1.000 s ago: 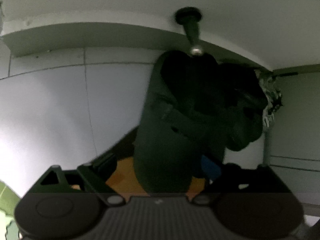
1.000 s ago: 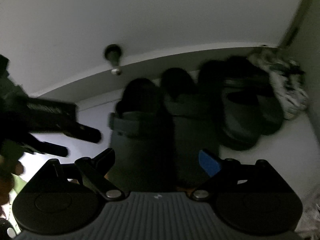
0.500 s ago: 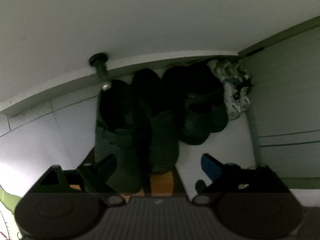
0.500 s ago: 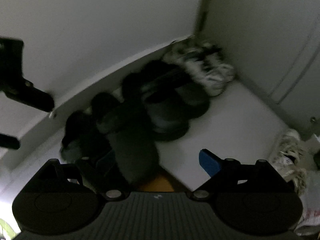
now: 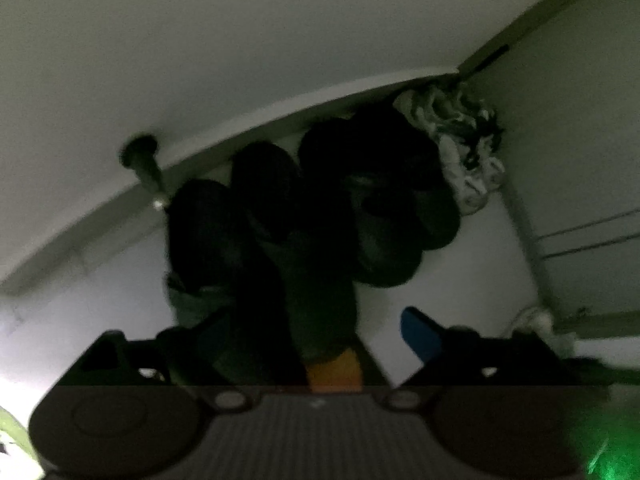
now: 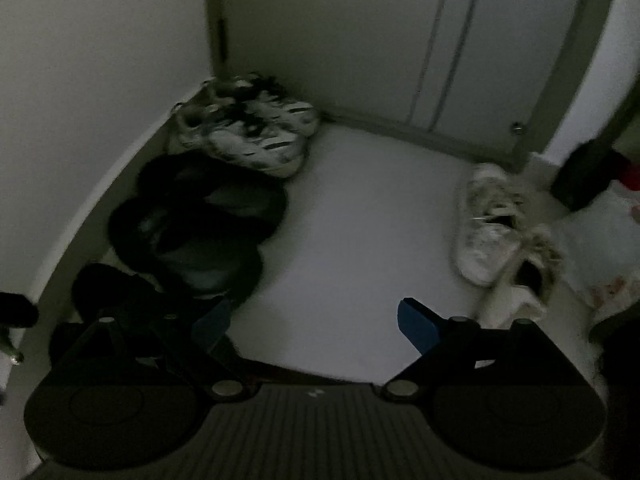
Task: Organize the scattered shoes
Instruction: 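Withdraw both tools and turn the left tool toward the white sneakers on the floor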
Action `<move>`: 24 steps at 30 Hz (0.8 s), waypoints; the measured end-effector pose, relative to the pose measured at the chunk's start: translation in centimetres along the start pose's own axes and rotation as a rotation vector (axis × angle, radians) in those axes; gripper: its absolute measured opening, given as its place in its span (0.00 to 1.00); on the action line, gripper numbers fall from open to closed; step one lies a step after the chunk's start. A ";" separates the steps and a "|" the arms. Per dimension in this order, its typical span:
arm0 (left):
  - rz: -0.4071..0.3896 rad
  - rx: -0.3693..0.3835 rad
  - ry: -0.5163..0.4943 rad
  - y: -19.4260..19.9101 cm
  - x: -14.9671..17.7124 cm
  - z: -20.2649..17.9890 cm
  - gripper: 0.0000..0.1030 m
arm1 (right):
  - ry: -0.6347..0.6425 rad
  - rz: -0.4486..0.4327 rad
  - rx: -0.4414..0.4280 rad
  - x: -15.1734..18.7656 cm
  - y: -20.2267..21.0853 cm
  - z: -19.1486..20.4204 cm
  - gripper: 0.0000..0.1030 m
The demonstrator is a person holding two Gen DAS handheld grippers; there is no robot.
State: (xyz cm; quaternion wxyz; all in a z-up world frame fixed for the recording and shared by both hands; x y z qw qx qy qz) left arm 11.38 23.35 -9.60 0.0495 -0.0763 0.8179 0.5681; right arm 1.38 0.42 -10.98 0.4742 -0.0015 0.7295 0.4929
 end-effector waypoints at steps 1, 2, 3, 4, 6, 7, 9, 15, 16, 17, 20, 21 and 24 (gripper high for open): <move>0.004 -0.007 0.006 0.4 0.3 -0.1 0.89 | 0.028 -0.021 0.029 0.6 0.8 -0.1 0.91; 0.008 -0.013 0.011 0.8 0.6 -0.2 0.91 | 0.061 -0.033 0.057 1.3 1.6 -0.3 0.91; 0.012 -0.017 0.029 1.3 1.3 -0.4 0.91 | 0.094 -0.041 0.081 1.9 2.3 -0.6 0.91; 0.021 -0.018 0.044 1.8 2.6 -0.6 0.91 | 0.110 -0.036 0.091 2.4 2.9 -1.1 0.91; 0.038 -0.019 0.028 2.1 4.8 -1.4 0.91 | 0.116 -0.002 0.093 3.5 4.2 -2.6 0.91; 0.051 -0.021 0.006 2.3 6.2 -1.9 0.91 | 0.110 0.016 0.088 4.4 5.5 -4.2 0.91; 0.094 0.001 -0.009 2.5 9.1 -3.1 0.91 | 0.116 0.034 0.076 5.2 7.0 -6.4 0.91; 0.077 0.118 0.059 3.4 13.9 -6.0 0.89 | 0.157 0.037 0.042 4.6 9.6 -11.2 0.91; 0.059 0.140 0.059 3.8 14.3 -6.7 0.89 | 0.157 0.032 0.037 4.1 9.8 -12.0 0.91; 0.054 0.149 0.057 3.9 14.4 -7.1 0.89 | 0.160 0.027 0.033 3.8 9.8 -12.4 0.91; 0.049 0.201 0.032 4.8 14.8 -8.9 0.90 | 0.181 -0.013 0.008 2.6 9.7 -14.4 0.91; 0.040 0.206 0.020 5.3 15.0 -9.4 0.90 | 0.186 -0.022 0.003 2.5 9.7 -14.8 0.91; 0.003 0.192 0.003 6.5 16.0 -10.5 0.94 | 0.179 -0.086 -0.003 2.2 10.3 -16.7 0.91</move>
Point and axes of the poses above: each gripper's, at about its wrist camera, not at the fingertips, and y roughly against the way its jaws point, z to its left, x to its underside, the point moved 1 cm from there along -y, roughly the way its jaws point, and after that the axes turned 7 degrees about -y, right-handed, at the moved point
